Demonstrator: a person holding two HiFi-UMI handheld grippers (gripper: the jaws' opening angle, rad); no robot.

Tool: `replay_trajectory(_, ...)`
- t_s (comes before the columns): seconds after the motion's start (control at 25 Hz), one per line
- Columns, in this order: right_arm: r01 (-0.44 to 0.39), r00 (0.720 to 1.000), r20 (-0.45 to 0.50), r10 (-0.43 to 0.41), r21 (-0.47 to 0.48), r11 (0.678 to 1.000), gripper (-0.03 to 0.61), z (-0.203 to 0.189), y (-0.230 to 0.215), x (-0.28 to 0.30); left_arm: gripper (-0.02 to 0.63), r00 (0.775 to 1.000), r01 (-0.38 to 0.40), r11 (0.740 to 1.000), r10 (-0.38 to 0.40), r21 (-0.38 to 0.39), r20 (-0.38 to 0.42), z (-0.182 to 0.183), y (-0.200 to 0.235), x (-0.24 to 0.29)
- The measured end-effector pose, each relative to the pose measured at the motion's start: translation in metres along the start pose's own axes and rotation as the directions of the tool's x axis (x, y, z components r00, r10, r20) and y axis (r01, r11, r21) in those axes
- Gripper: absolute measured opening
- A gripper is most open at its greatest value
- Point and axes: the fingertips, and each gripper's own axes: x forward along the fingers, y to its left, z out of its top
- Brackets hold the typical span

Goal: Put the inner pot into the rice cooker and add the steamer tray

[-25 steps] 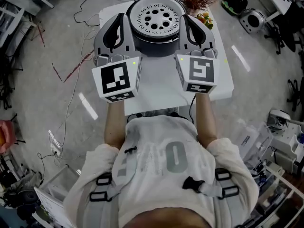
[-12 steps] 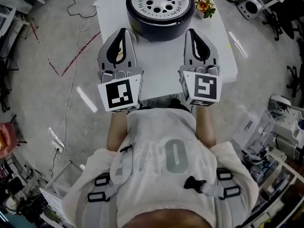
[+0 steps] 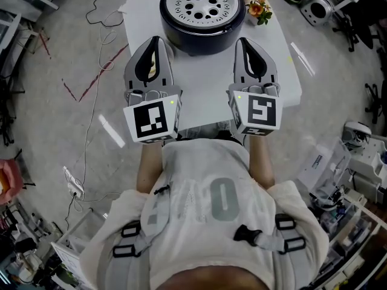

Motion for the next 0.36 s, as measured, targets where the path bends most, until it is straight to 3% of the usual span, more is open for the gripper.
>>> replay_trajectory(0.36,-0.008,1.000,-0.010,0.008,0.016,1.000,0.009,-0.003,-0.012,0.002,0.020,1.000,-0.008,1.000,0.008,-0.007,-0.013,0.000,-0.006,0.005)
